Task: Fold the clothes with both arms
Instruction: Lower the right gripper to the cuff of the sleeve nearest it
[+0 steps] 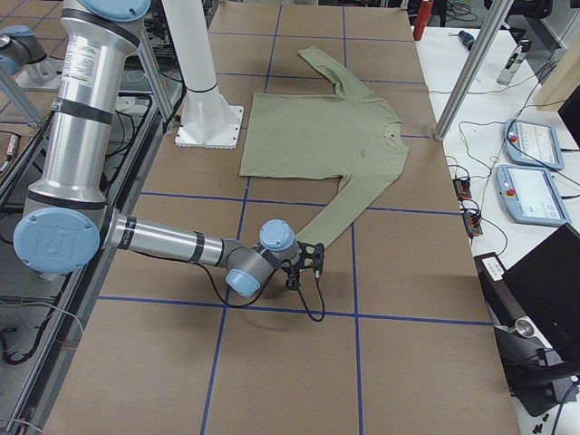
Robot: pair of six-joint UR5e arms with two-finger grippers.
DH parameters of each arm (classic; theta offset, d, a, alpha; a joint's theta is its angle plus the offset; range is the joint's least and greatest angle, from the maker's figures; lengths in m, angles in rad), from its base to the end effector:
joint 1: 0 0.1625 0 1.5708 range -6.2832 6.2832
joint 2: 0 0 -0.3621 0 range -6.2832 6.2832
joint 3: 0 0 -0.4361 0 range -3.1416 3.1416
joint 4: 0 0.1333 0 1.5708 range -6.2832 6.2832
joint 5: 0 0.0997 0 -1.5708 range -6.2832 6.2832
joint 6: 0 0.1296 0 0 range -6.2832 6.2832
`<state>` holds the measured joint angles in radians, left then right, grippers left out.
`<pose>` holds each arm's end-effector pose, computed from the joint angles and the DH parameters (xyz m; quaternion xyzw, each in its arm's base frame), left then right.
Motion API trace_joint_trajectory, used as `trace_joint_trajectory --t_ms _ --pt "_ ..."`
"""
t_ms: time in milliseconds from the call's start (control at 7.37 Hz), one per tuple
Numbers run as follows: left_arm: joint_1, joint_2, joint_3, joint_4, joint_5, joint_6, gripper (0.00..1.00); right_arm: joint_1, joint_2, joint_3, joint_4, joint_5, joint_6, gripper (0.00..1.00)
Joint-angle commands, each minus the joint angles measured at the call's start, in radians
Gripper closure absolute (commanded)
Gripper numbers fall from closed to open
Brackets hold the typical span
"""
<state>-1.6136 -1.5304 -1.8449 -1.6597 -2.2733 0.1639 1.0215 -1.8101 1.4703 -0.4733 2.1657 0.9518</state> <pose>-0.0724 -0.5329 0.4855 0.1850 0.3222 0.1112 0.9217 -0.1944 -0.4338 0.6691 0.0729 -0.4403 0.0714 0.8920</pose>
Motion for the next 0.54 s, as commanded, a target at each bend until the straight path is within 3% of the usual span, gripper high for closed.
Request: trace_joint_trajectory --t_ms 0,136,272,407 --pt "0.000 0.004 0.001 0.000 0.000 0.000 0.00 -0.030 -0.015 -0.001 0.012 -0.003 0.001 0.24" --pt "0.000 0.004 0.001 0.000 0.000 0.002 0.00 -0.035 -0.015 -0.001 0.012 -0.003 -0.001 0.27" --pt "0.000 0.006 0.001 0.000 0.000 0.002 0.00 -0.037 -0.015 -0.001 0.012 -0.004 0.001 0.40" --pt "0.000 0.009 0.001 0.000 0.000 0.002 0.00 -0.035 -0.015 0.001 0.012 -0.003 -0.001 0.79"
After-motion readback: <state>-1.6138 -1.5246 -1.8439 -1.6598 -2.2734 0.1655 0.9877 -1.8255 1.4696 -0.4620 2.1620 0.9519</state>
